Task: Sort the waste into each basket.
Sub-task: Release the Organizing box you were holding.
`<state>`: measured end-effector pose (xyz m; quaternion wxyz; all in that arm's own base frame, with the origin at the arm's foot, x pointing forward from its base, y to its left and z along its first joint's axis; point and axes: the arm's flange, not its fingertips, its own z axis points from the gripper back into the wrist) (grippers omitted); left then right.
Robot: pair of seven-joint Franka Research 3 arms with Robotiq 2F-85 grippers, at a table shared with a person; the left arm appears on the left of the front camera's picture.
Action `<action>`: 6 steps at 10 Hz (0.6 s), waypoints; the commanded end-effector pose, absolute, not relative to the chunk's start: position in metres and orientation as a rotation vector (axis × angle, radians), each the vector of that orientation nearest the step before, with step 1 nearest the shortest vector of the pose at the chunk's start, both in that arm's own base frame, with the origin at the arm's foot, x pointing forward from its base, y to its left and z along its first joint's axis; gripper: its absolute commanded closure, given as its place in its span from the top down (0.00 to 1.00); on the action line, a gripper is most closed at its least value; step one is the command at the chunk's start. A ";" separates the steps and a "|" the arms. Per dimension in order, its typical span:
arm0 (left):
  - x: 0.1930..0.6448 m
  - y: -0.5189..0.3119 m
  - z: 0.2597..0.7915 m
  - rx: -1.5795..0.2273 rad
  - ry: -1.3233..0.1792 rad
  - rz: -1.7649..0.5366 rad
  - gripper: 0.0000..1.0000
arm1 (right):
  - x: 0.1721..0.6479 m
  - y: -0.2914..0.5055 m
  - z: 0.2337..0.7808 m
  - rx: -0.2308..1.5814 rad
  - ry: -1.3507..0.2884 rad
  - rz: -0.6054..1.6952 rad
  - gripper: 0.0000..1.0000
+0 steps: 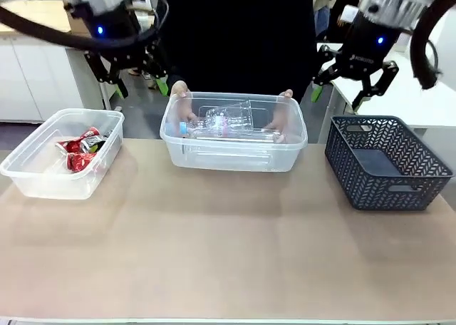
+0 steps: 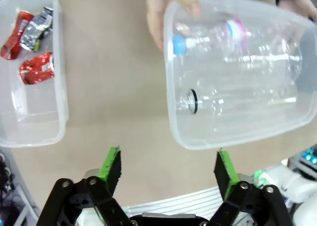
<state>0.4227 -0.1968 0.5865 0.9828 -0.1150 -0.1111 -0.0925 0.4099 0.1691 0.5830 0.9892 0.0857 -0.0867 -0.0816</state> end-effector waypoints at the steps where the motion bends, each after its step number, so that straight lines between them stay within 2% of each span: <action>1: 0.411 -0.183 0.568 -0.281 -0.219 -0.271 1.00 | 0.409 0.168 0.570 0.203 -0.187 -0.180 1.00; 2: 0.423 -0.197 0.587 -0.231 -0.224 -0.186 1.00 | 0.410 0.169 0.583 0.172 -0.174 -0.164 0.95; 6: 0.423 -0.197 0.587 -0.231 -0.224 -0.186 1.00 | 0.410 0.169 0.583 0.172 -0.174 -0.164 0.95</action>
